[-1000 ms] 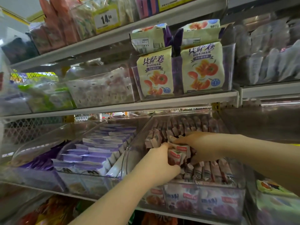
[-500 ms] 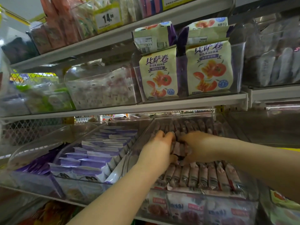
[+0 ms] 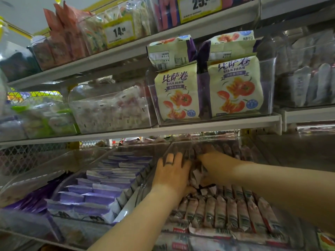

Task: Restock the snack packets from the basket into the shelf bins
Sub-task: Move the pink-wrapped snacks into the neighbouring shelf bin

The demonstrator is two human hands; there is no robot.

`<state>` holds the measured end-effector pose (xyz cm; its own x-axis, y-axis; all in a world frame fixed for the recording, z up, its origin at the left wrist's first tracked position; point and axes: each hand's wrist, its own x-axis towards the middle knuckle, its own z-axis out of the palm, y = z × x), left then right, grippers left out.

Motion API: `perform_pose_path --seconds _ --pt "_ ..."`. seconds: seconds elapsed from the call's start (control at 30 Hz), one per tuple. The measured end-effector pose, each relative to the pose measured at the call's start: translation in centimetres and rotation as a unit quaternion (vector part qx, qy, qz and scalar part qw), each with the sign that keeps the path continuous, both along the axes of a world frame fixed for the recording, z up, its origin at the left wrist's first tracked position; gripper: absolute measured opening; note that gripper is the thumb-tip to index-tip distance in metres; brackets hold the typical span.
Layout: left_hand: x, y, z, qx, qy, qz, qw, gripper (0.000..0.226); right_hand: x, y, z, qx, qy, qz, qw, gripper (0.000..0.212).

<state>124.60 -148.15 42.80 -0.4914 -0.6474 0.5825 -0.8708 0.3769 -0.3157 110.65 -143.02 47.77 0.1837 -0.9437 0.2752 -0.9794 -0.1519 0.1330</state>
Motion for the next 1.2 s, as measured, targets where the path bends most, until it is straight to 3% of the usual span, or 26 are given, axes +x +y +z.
perform_pose_path --seconds 0.13,0.23,0.37,0.57,0.63,0.7,0.83,0.93,1.2 --pt "0.5 0.3 -0.8 0.041 0.019 -0.064 0.997 0.066 0.1 0.8 -0.4 0.015 -0.015 -0.033 0.999 0.076" --pt "1.1 0.5 -0.9 0.051 0.017 -0.104 0.993 0.062 0.0 1.0 -0.8 0.045 -0.012 -0.015 0.999 0.066" --pt "0.7 0.2 0.1 0.073 -0.041 -0.043 0.996 0.066 0.0 0.1 -1.1 0.003 -0.007 0.007 1.000 0.041" --pt "1.5 1.6 0.2 0.070 -0.013 -0.068 0.995 0.067 0.0 1.0 -0.4 0.048 0.009 -0.016 0.999 0.070" --pt "2.5 3.0 0.2 0.037 0.021 -0.098 0.994 0.066 0.1 2.4 0.0 0.040 0.017 -0.023 0.999 0.064" --pt "3.8 4.8 0.1 -0.010 0.077 -0.135 0.988 0.055 0.5 3.8 0.0 -0.030 0.013 -0.024 0.999 0.049" --pt "8.1 9.2 -1.9 -0.091 0.233 -0.193 0.949 0.028 3.5 6.7 -2.1 -0.200 -0.042 0.092 0.975 0.029" --pt "13.0 12.1 -6.1 -0.125 0.309 -0.178 0.926 0.022 8.0 8.7 -5.3 -0.242 -0.073 0.194 0.948 0.016" --pt "27.6 18.2 -20.9 -0.043 0.373 0.009 0.927 0.017 23.2 8.7 -19.0 -0.081 -0.068 0.360 0.927 0.015"
